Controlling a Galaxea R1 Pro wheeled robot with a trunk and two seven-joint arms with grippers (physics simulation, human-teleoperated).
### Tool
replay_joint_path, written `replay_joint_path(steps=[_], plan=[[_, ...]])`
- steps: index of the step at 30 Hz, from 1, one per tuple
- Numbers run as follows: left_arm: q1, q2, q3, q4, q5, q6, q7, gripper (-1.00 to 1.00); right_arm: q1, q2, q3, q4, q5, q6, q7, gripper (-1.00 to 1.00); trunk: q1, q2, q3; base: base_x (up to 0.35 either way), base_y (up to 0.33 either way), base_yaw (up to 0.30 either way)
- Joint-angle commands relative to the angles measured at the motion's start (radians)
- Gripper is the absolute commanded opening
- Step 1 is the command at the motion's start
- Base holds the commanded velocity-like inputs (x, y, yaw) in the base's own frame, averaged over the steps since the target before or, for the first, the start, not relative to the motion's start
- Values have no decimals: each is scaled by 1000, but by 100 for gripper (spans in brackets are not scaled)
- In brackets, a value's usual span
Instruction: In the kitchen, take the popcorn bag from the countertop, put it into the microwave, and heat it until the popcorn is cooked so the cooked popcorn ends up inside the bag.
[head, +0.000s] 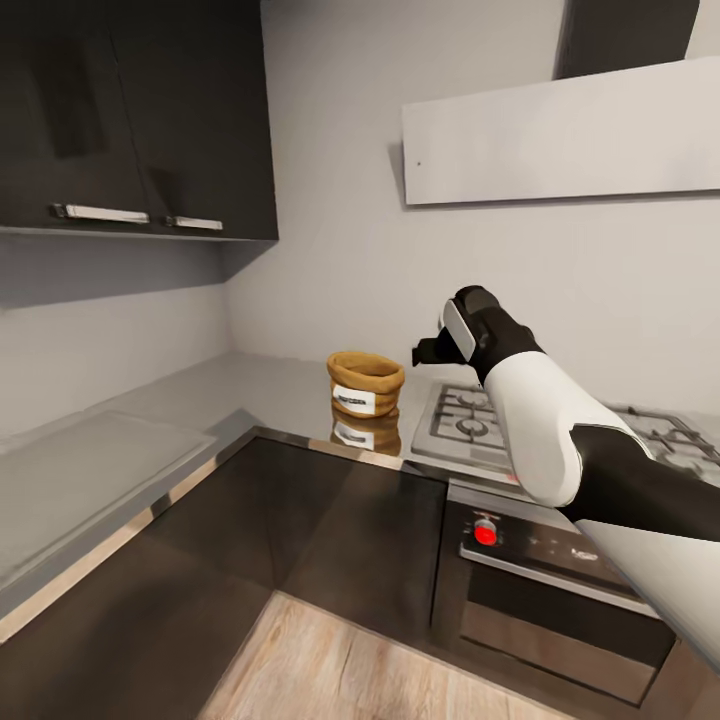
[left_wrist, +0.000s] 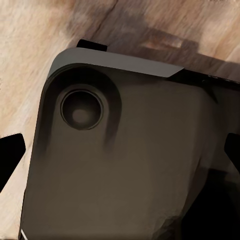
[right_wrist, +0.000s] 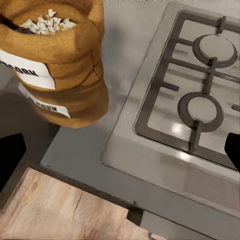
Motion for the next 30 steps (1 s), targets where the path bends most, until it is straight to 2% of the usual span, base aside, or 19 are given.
replay_joint_path(steps=[1,5,10,21,30], plan=[[0,0,2,0,5,-2,1,100,-1,1,-8,-1,9,4,3,100,0,-1,-1,0,0,274],[0,0,1,0,5,-2,1,100,-1,1,-7,-1,9,4,3,100,0,-1,-1,0,0,199],[0,0,1,0,5,-2,1,100,-1,1,-6,-43,9,4,2,100,0,-1,-1,0,0,18],[0,0,2,0,6,-2,1,100,-1,1,-5,-48,8,4,2,100,0,-1,-1,7,0,1],[0,0,2,1,5,-2,1,100,-1,1,-4,-49,8,4,2,100,0,-1,-1,282,0,0]])
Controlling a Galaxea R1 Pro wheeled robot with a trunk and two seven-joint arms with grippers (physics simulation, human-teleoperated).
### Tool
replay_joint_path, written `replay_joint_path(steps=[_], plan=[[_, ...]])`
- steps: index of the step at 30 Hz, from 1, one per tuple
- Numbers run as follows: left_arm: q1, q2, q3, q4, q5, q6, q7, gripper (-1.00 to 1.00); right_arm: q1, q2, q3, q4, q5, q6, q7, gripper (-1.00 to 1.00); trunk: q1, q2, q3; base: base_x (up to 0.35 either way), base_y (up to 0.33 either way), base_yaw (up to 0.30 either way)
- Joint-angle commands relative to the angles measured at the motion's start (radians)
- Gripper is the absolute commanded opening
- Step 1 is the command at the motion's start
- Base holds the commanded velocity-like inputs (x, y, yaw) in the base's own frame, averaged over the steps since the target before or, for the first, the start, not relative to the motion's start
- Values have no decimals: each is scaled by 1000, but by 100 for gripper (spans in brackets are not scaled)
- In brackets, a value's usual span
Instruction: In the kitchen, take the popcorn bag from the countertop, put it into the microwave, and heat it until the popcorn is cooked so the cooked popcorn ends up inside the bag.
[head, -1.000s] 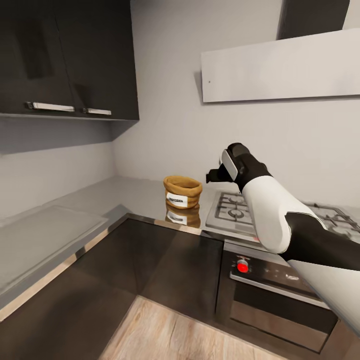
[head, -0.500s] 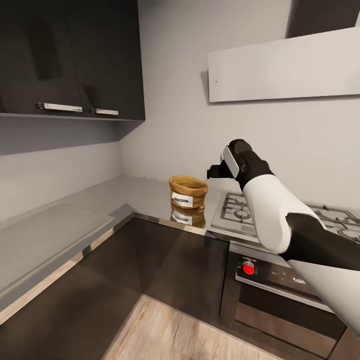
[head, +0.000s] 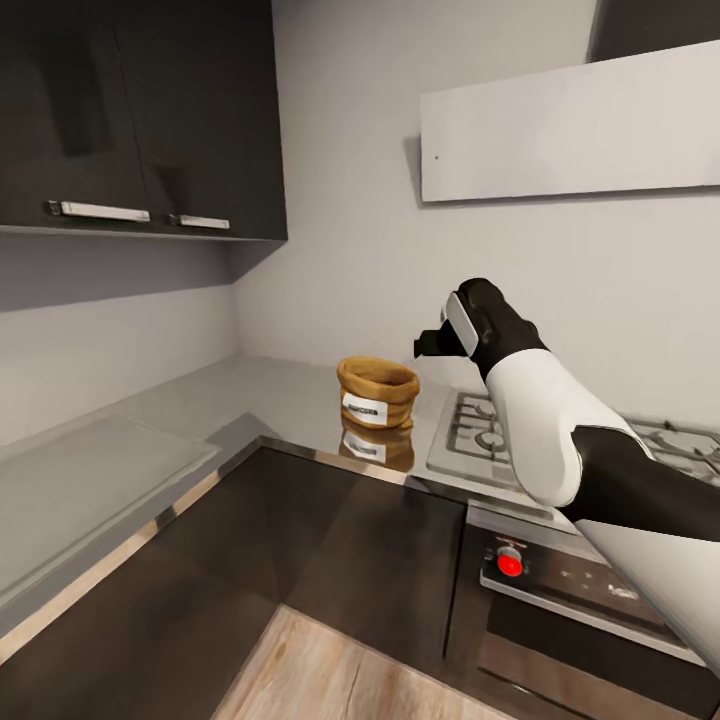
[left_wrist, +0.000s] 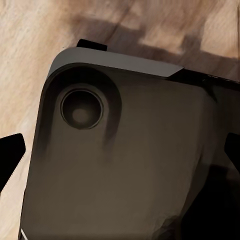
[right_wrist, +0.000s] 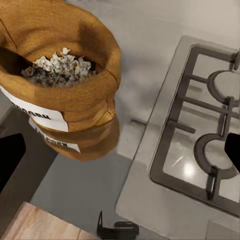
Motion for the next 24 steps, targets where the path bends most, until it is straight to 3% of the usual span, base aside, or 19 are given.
replay_joint_path(steps=[1,24], plan=[[0,0,1,-1,5,-2,1,100,-1,2,-8,-1,10,3,2,100,1,0,-1,310,0,0],[0,0,0,-1,5,-2,1,100,9,2,-9,40,7,3,4,100,1,0,-1,251,0,0]])
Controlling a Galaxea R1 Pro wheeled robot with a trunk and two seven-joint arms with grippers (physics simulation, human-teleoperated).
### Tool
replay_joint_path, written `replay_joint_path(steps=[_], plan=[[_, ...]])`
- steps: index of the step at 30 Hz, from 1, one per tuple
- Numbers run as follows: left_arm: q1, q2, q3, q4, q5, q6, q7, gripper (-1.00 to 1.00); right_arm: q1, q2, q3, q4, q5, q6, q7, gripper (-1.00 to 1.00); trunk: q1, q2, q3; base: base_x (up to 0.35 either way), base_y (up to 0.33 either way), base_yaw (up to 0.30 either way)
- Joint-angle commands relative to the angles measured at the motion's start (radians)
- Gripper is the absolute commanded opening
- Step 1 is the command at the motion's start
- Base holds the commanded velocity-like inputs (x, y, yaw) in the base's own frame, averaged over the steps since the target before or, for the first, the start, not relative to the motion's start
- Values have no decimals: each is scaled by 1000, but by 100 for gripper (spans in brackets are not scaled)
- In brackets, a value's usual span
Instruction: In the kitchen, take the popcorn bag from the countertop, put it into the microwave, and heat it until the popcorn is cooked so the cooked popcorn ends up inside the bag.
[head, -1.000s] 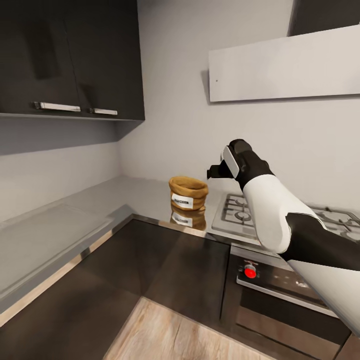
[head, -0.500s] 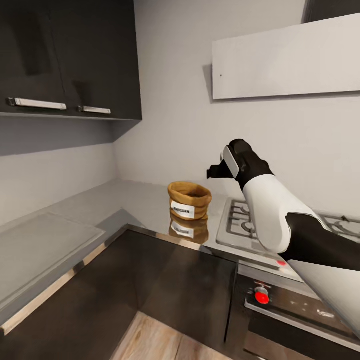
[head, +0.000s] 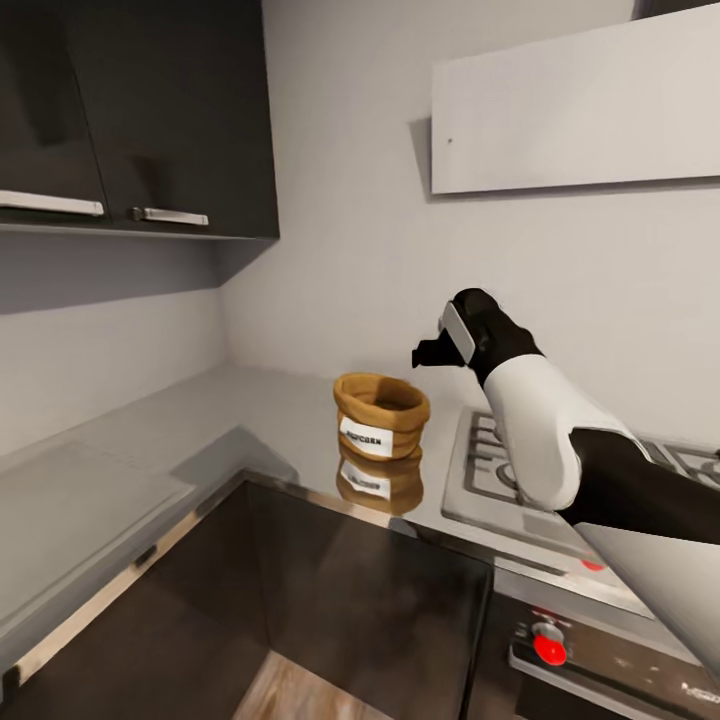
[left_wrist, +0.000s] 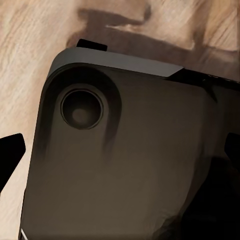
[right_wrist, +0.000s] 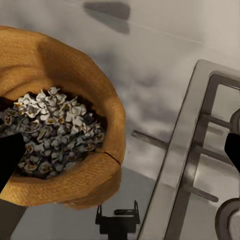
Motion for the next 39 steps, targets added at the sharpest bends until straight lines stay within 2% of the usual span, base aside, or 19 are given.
replay_joint_path(steps=[1,6,17,20,23,27,33,39], plan=[[0,0,1,-1,5,-2,1,100,-1,1,-8,7,10,3,2,100,0,-1,-1,234,0,0],[0,0,1,-1,5,-2,1,100,0,1,-9,25,10,3,2,100,0,-1,-1,188,0,0],[0,0,2,-1,6,-2,1,100,0,1,-9,35,9,3,2,100,0,-1,-1,14,0,0],[0,0,2,-2,6,-2,1,100,0,1,-9,45,-22,3,2,100,0,-1,-1,0,0,0],[0,0,2,-2,6,-2,1,100,0,1,-9,139,-37,3,2,100,0,-1,-1,0,0,0],[0,0,2,-2,6,-2,1,100,0,1,-8,172,-39,-70,3,100,0,-1,-1,0,0,0],[0,0,2,-1,5,-2,1,100,0,1,-7,173,-37,-81,4,100,0,-1,-1,24,0,0],[0,0,2,-1,4,-2,1,100,0,1,-7,180,-35,-82,-2,100,0,-1,-1,215,0,0]])
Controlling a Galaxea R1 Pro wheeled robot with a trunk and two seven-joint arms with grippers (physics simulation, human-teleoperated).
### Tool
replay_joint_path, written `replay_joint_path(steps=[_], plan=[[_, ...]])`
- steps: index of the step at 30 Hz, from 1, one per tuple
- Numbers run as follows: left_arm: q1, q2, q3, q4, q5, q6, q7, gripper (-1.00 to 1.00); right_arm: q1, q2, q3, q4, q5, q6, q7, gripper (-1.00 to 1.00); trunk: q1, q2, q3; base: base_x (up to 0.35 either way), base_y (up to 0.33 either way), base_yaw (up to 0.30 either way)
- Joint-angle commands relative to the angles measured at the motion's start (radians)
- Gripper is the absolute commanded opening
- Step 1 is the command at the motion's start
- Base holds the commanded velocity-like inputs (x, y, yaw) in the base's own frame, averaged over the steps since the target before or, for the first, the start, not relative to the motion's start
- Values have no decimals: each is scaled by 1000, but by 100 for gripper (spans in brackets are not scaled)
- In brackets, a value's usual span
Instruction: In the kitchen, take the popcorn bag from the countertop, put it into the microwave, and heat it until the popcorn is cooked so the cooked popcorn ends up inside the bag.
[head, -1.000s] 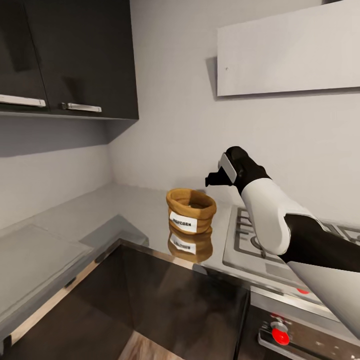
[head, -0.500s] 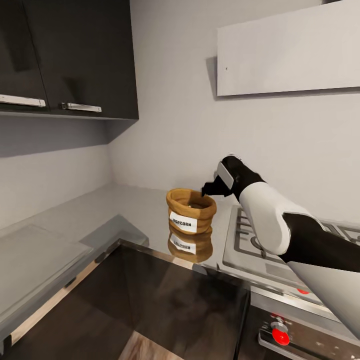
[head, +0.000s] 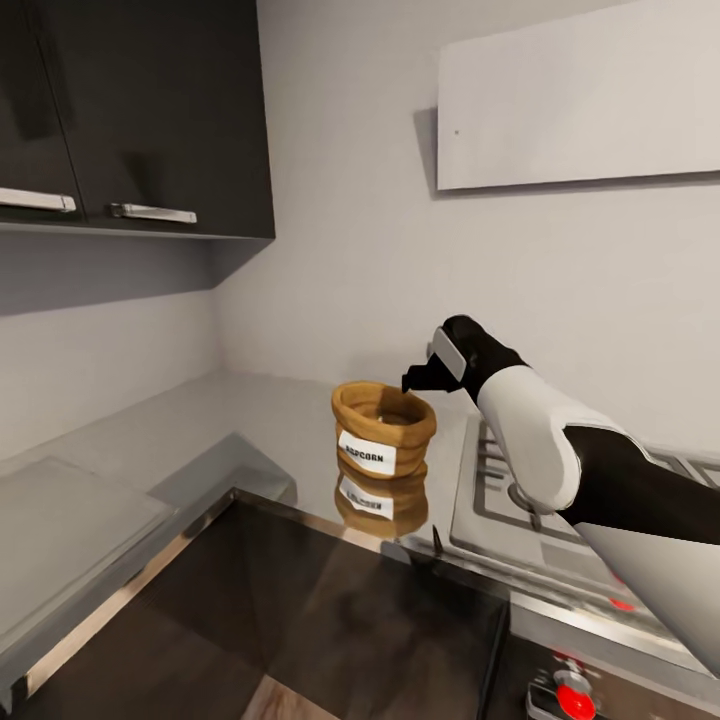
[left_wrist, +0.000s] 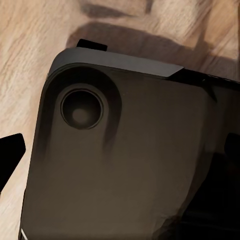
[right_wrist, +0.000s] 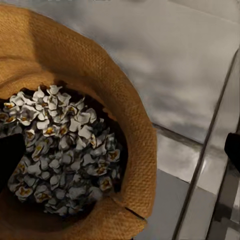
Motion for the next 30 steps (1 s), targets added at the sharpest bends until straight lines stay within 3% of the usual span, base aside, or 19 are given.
replay_joint_path(steps=[1,8,15,30], plan=[[0,0,1,-1,5,-2,1,100,-1,1,-8,1,9,4,-2,100,0,0,-1,245,0,0],[0,0,2,-1,5,-2,1,100,-1,1,-8,16,5,2,1,100,0,0,-1,108,0,0],[0,0,2,-1,5,-2,1,100,-1,1,-8,128,8,-37,-9,100,0,0,-1,1,0,0],[0,0,2,-1,6,-2,1,100,0,1,-8,136,10,-43,-7,100,0,0,-1,0,0,0]])
